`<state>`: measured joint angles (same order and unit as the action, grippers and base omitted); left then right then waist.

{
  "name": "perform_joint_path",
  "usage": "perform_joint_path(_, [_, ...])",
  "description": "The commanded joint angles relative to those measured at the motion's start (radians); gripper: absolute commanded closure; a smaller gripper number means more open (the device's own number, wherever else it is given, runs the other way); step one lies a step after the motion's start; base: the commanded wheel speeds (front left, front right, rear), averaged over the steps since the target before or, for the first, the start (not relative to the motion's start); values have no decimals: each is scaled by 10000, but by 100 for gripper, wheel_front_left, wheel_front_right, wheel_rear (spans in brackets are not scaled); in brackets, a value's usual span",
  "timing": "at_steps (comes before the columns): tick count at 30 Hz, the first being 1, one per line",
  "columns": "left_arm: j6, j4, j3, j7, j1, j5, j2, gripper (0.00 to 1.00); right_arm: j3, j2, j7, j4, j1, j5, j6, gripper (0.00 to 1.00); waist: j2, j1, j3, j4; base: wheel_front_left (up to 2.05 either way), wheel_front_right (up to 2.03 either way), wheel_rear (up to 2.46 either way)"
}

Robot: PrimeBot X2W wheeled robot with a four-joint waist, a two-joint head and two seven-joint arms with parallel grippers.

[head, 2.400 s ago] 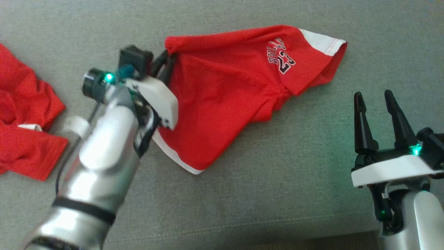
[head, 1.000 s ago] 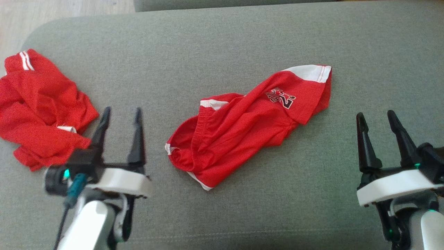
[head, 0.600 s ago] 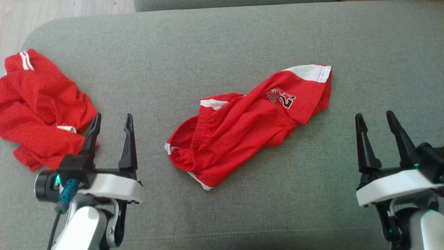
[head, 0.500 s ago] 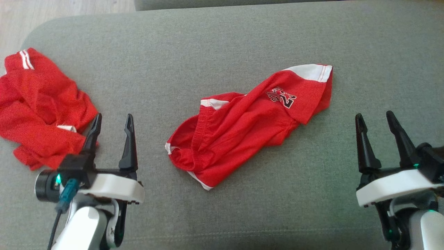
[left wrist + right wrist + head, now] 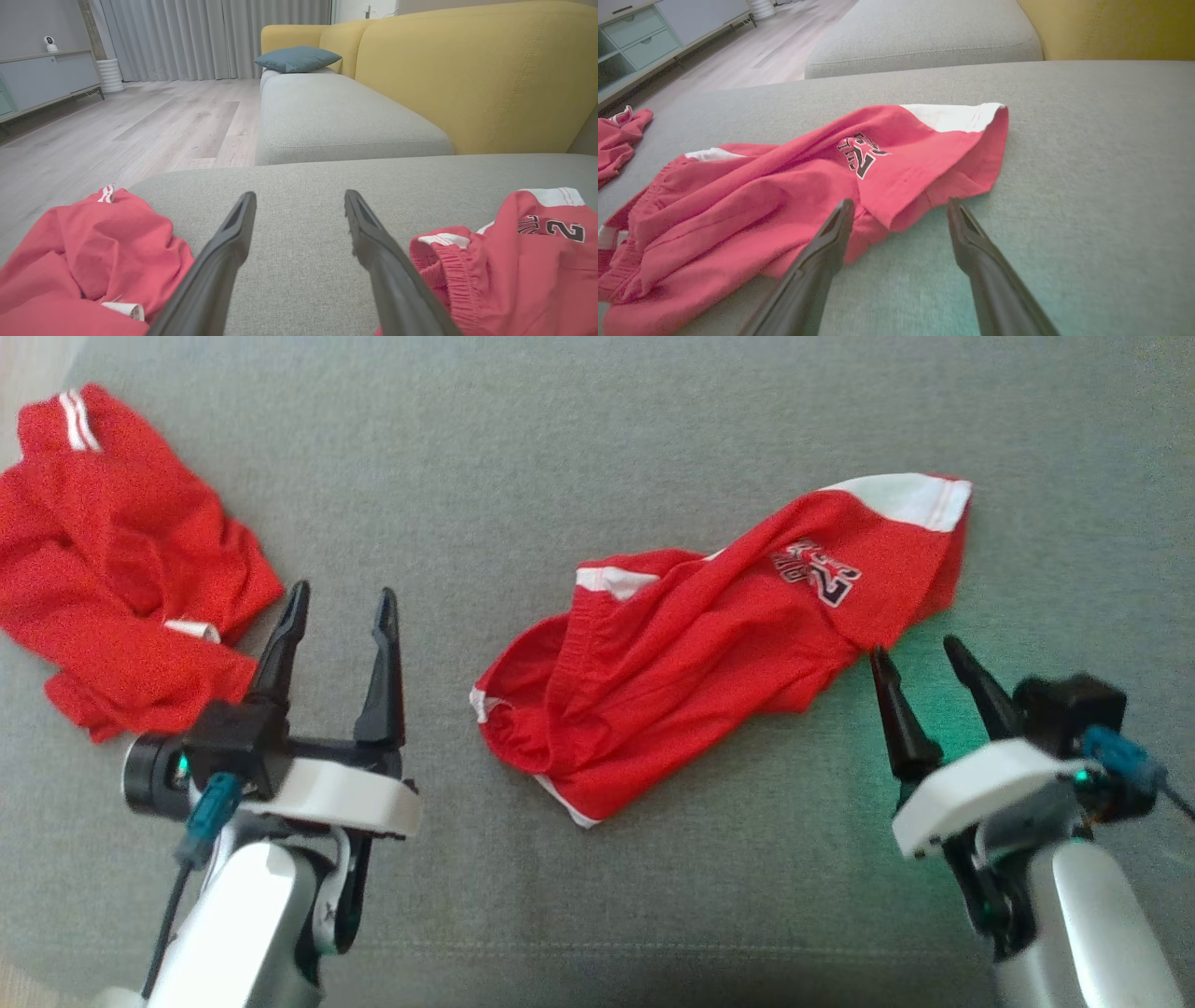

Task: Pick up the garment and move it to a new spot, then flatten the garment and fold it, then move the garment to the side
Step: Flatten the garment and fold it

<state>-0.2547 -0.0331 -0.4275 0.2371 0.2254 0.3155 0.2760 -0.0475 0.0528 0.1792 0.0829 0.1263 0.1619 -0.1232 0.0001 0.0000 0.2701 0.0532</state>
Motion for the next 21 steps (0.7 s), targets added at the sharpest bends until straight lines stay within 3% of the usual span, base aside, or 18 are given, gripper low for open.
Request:
perform_joint_path(1, [15,268,328,83,456,-130,121,0,-252,129,-136,-110,422,105,-75,0,-1,0,240,188,0,0,0])
perform_joint_path(6, [67,115,296,147,655,-177,38,0,-311,108,-218,887,1015,430,-75,0,-1,0,418,280,0,0,0])
perform_joint_path(7, [76,93,297,156,678,-183,31,0,-325,105,-281,1003,1102,501,-75,17,-1,0,436,285,0,0,0])
perform_joint_path(8, [94,70,298,165,711,-197,41,0,-344,101,-352,1084,1170,565,-75,91,-1,0,451,291,0,0,0])
perform_joint_path(9, [115,45,297,173,751,-220,58,0,-355,106,-417,1136,1206,596,-75,100,-1,0,456,295,0,0,0])
perform_joint_path(16, [212,-16,239,203,938,-347,111,0,39,368,-801,710,855,569,-75,100,-1,0,357,274,0,0,0])
perform_joint_path(21, [188,-7,268,217,908,-337,107,0,473,725,-312,267,-33,297,-75,100,-1,0,264,200,0,0,0])
